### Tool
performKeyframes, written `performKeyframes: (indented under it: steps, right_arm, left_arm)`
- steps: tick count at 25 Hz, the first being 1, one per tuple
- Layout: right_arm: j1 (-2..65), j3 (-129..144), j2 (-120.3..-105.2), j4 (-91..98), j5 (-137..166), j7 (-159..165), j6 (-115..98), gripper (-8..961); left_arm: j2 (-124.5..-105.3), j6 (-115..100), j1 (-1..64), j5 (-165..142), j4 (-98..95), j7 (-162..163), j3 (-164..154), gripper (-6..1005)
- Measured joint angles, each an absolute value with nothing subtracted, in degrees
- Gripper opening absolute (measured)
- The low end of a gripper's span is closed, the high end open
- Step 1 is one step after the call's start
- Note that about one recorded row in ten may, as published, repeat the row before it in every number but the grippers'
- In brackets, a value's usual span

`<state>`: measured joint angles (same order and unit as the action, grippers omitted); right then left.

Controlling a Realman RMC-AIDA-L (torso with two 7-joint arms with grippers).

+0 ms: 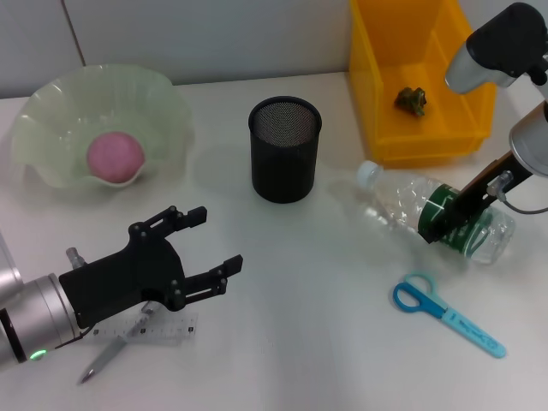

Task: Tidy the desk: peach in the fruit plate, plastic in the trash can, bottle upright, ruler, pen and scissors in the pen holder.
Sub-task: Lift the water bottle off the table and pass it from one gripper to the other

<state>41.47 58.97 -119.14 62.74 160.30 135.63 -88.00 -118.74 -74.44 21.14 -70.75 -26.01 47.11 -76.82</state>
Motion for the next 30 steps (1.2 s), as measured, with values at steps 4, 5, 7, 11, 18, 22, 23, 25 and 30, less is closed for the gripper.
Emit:
performKeyframes:
  steps: [4, 5, 7, 11, 18, 22, 23, 25, 30]
  right_arm:
    - [40.59, 58.97, -119.15, 65.21, 159.34, 135.38, -89.87, 770]
    - [40.17, 58.96, -119.15, 66.19, 158.71, 135.34, -90.57, 770]
    - [38.62, 58.94, -119.12, 69.44, 156.29, 135.18, -92.19, 769]
    - [32.26, 58.52, -118.96, 80.95, 147.65, 133.82, -95.36, 770]
    - [22.58, 56.44, -119.24, 89.34, 133.65, 126.40, -93.40, 769]
    - [17.14, 55.49, -119.37, 86.15, 120.68, 114.16, -88.57, 769]
    - [15.95, 55.46, -119.40, 84.67, 117.58, 110.44, -87.81, 770]
    - [14.47, 55.54, -119.43, 81.57, 112.51, 103.29, -87.08, 770]
    - [13.99, 55.73, -119.38, 68.47, 101.84, 83.12, -87.12, 770]
  left_arm:
    - [-118.74, -74.45, 21.12, -70.71, -26.01, 47.09, -76.81, 849]
    - [-118.74, -74.45, 21.10, -70.69, -26.03, 47.11, -76.81, 849]
    - [-118.74, -74.55, 20.97, -70.53, -26.10, 47.17, -76.76, 849]
    - [-118.74, -75.39, 20.18, -67.05, -26.07, 46.91, -76.64, 849]
    - [-118.60, -79.71, 18.73, -61.08, -25.75, 47.32, -76.64, 849]
    - [-118.57, -83.96, 18.55, -56.87, -24.21, 48.22, -76.64, 849]
    - [-118.57, -83.96, 18.55, -56.87, -24.21, 48.22, -76.64, 849]
    - [-118.56, -87.01, 18.84, -54.07, -22.57, 50.08, -76.64, 848]
    - [-118.62, -89.27, 20.02, -52.27, -20.28, 51.19, -76.64, 848]
